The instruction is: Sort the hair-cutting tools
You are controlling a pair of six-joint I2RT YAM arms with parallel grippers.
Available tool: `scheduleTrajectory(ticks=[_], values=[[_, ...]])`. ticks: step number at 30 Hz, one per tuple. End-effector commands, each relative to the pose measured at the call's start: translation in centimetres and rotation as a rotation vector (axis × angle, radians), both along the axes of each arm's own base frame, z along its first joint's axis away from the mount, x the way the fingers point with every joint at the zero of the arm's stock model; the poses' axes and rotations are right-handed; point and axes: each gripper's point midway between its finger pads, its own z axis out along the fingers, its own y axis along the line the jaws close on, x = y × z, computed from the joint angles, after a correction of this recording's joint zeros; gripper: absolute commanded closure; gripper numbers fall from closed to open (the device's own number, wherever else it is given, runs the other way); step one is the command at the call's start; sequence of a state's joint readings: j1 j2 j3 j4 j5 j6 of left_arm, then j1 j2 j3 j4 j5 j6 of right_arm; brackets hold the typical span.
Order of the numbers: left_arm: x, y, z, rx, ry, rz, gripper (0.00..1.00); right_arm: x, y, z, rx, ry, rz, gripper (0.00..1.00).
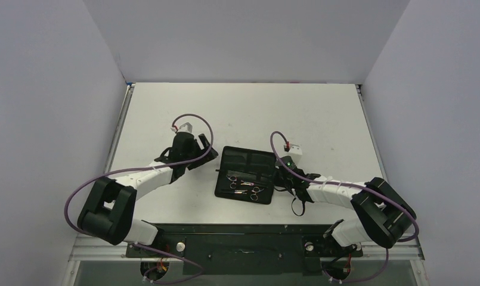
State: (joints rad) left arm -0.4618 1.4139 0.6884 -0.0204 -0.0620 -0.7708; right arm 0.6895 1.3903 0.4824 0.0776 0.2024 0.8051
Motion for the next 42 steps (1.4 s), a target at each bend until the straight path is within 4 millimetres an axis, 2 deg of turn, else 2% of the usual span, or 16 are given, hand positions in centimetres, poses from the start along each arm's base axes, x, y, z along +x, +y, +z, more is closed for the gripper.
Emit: scheduleTrajectory(ticks=[1,4,7,10,17,23,25,28,30,33,34,35,36,37,41,42], values=[[2.1,-3.0,3.6,-0.320,-0.129,-0.070,0.26,-0.9,-0.1,-2.0,-0.042,0.056,0.097,1.00],[2.5,-3.2,3.8,-0.414,-0.155,-0.076,0.26,-0.3,0.6,-1.9,-0.023,0.045,0.133,1.00],[2.6,-3.8,2.6,-0.471,-0.134,-0.100,0.26,0.2,1.6,-2.1,-0.015,0.051,0.182,1.00],[2.9,-4.7,2.5,-0.528,-0.146,-0.128,0.26,0.8,2.3,-2.1,-0.011,0.050,0.205,1.00],[2.4,-4.5,0.6,-0.495,-0.114,-0.137,0.27,1.5,3.4,-1.5,0.019,0.047,0.234,1.00],[1.1,-4.7,1.6,-0.509,-0.156,-0.198,0.42,2.2,3.6,-0.7,0.065,0.048,0.214,1.00],[0.5,-4.6,1.9,-0.514,-0.176,-0.212,0.46,2.4,3.6,0.0,0.091,0.045,0.197,0.96],[-0.4,-4.6,2.7,-0.504,-0.207,-0.241,0.51,2.5,3.6,1.7,0.129,0.020,0.175,0.78],[-1.0,-4.5,3.0,-0.486,-0.224,-0.257,0.52,2.4,3.4,2.7,0.143,0.002,0.162,0.70],[-2.0,-4.3,3.3,-0.446,-0.239,-0.274,0.52,2.0,2.9,4.2,0.167,-0.018,0.135,0.63],[-2.2,-4.4,4.0,-0.436,-0.264,-0.280,0.52,1.9,2.9,5.4,0.189,-0.042,0.132,0.60],[-2.6,-4.4,3.6,-0.410,-0.253,-0.288,0.52,1.6,2.9,5.8,0.207,-0.037,0.121,0.58],[-2.9,-4.6,4.3,-0.397,-0.275,-0.296,0.52,1.3,2.9,6.7,0.236,-0.052,0.124,0.55],[-3.3,-4.5,3.9,-0.368,-0.263,-0.304,0.52,0.9,3.0,7.1,0.264,-0.046,0.111,0.54],[-5.1,-5.1,4.8,-0.303,-0.299,-0.353,0.52,-0.5,3.8,9.9,0.428,-0.063,0.086,0.48],[-5.6,-5.5,4.8,-0.288,-0.303,-0.366,0.52,-0.8,3.9,9.9,0.455,-0.062,0.078,0.46]])
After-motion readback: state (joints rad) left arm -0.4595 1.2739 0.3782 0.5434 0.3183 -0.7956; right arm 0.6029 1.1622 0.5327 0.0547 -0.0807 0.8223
